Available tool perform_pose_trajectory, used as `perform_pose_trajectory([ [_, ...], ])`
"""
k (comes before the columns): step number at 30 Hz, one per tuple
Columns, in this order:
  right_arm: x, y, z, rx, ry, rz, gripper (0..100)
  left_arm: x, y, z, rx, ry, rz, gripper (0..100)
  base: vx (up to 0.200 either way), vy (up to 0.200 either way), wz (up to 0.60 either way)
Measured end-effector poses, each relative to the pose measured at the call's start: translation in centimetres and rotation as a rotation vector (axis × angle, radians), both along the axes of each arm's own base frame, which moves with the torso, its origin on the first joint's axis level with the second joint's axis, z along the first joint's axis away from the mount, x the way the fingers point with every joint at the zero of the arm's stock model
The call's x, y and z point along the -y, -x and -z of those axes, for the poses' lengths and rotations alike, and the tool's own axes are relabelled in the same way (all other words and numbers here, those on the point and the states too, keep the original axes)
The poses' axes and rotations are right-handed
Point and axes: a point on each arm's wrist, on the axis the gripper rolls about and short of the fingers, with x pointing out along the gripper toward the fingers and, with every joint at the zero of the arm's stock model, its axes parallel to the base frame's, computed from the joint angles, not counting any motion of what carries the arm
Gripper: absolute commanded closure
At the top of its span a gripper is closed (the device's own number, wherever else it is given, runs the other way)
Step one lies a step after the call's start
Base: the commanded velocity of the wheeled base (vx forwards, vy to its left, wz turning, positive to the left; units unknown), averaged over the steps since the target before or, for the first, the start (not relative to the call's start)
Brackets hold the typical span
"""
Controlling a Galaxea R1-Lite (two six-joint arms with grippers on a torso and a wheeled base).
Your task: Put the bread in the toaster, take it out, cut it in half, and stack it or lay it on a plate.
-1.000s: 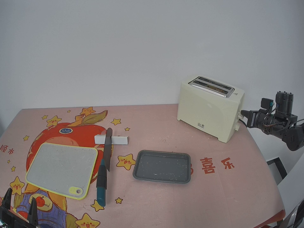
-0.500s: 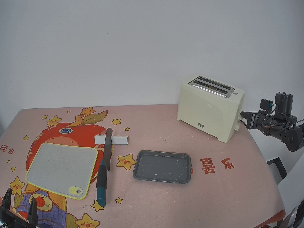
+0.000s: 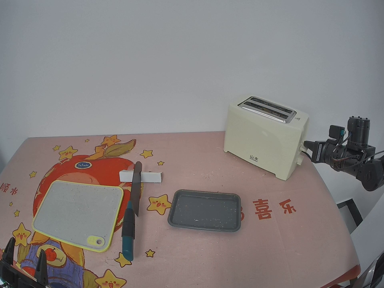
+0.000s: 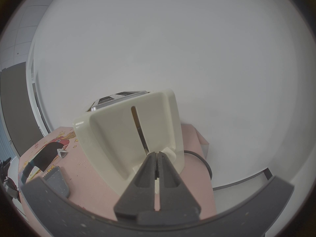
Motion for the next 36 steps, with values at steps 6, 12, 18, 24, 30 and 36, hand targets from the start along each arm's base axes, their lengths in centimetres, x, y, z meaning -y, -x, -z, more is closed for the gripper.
perform_pose_trajectory([
  [6,0.0,0.1,-0.4,0.017,-0.002,0.0,100,0.0,0.0,0.0,0.0,0.0,0.0,0,0.0,0.0,0.0],
  [12,0.0,0.3,-1.0,0.039,-0.004,0.0,100,0.0,0.0,0.0,0.0,0.0,0.0,0,0.0,0.0,0.0],
  [18,0.0,0.8,-1.9,0.062,-0.006,-0.001,100,0.0,0.0,0.0,0.0,0.0,0.0,0,0.0,0.0,0.0],
  [24,-0.3,1.7,-3.2,0.106,-0.011,-0.011,100,0.0,0.0,0.0,0.0,0.0,0.0,0,0.0,0.0,0.0],
  [30,-0.6,3.0,-5.1,0.167,-0.023,-0.025,100,0.0,0.0,0.0,0.0,0.0,0.001,0,0.0,0.0,0.0],
  [36,-1.0,3.9,-6.0,0.201,-0.028,-0.04,100,0.0,0.0,0.0,0.0,0.0,0.001,0,0.0,0.0,0.0],
])
